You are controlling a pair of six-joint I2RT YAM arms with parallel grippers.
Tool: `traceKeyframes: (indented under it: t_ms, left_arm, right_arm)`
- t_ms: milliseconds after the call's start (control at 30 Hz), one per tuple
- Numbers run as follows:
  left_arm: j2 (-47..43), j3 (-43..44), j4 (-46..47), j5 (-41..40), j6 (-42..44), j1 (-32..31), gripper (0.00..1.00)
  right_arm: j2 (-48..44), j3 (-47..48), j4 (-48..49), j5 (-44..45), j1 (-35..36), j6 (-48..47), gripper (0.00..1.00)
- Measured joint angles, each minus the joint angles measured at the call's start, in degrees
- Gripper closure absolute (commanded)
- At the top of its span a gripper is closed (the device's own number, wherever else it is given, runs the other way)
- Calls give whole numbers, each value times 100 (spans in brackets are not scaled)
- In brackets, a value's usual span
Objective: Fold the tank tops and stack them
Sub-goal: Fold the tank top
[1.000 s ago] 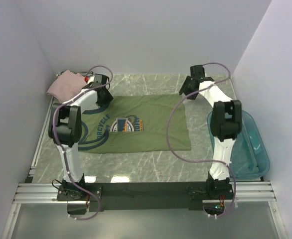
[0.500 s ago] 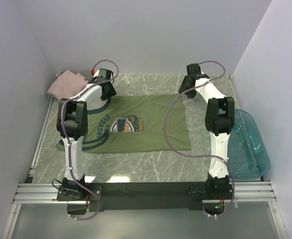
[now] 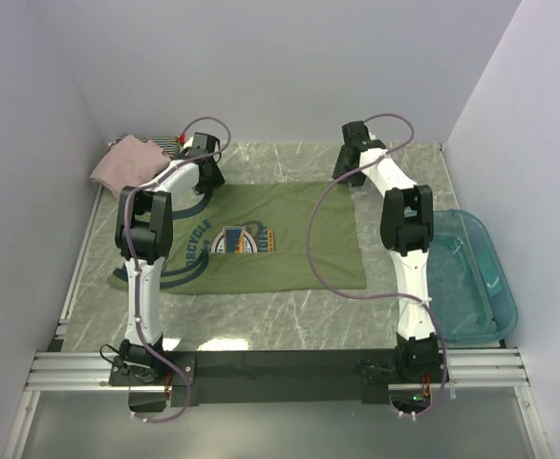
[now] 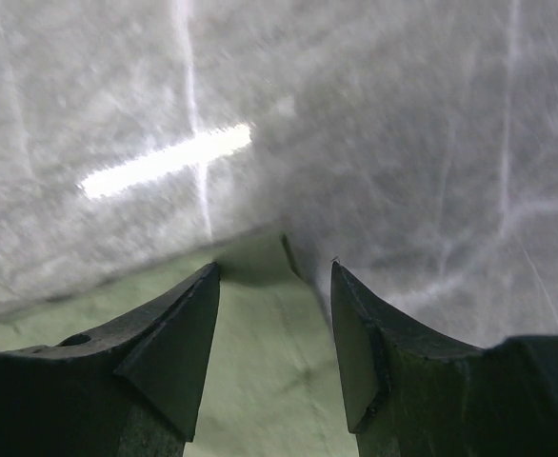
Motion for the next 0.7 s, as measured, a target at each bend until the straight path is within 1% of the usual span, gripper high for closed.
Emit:
traceKeyframes:
  t_ms: [167,300,700]
  left_arm:
    - [146,251,-155,0,17,0,47]
    - [258,393,-223,-20,61,0,47]
    - [326,540,-343,-2,146,74,47]
  right_arm:
    - [278,577,-238,70,48,-55,43]
    - [286,619,-332,129,52,-57,43]
    - [424,706,-472,142,52,13,53]
